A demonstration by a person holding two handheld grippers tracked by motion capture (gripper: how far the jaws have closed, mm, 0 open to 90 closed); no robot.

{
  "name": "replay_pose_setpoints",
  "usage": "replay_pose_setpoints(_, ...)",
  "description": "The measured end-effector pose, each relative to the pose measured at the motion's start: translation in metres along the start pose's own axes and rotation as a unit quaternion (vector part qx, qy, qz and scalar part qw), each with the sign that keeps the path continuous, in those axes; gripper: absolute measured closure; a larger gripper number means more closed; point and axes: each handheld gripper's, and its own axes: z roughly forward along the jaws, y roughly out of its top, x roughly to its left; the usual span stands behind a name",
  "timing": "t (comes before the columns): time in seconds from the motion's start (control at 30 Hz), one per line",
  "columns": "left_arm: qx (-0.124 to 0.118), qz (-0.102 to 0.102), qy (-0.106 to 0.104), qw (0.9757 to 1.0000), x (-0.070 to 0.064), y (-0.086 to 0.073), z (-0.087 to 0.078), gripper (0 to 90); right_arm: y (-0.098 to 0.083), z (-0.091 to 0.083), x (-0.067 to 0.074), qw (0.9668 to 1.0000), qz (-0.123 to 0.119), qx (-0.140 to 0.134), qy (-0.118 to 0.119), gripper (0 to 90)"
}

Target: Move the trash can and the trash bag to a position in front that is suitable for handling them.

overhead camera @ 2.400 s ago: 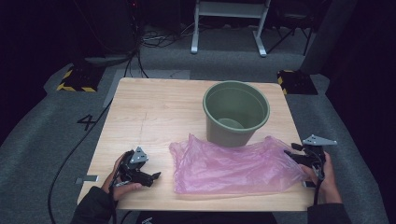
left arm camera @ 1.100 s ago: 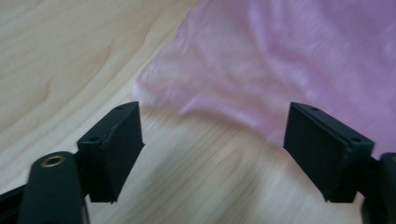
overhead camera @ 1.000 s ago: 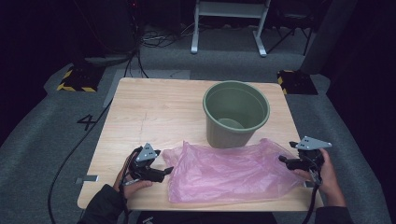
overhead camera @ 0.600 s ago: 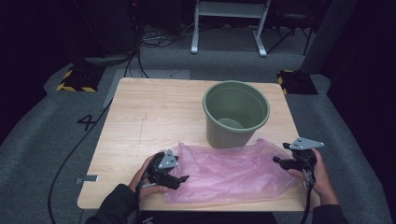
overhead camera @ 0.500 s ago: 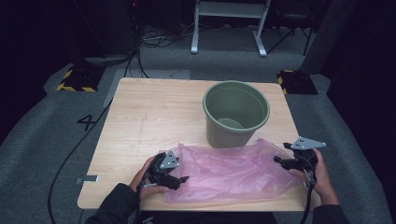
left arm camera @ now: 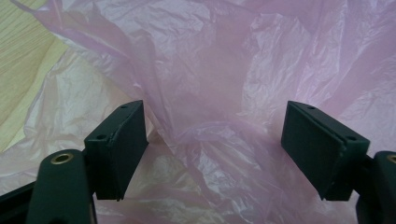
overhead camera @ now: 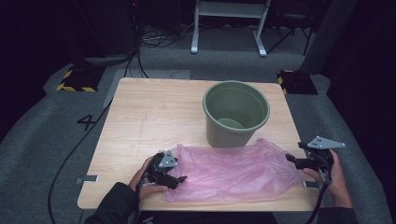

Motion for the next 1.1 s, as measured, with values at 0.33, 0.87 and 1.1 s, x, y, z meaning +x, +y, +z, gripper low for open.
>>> replay_pose_setpoints(0.33,0.0,-0.006,0.006,1.0,0.006,-0.005,-0.005,20.9,-0.004,-0.02,-0.007,0.9998,0.008,-0.017,-0.005,24.0)
replay_pose_setpoints(0.87,0.0,-0.034,0.036,0.9988,0.021,-0.018,-0.018,20.6,0.007,-0.043,0.008,0.9975,-0.034,-0.043,0.045,22.2)
replay_pose_setpoints(1.1,-0.001,-0.041,0.044,0.9982,0.02,-0.018,-0.019,20.4,0.016,-0.035,0.033,0.9933,-0.087,-0.019,0.075,21.1)
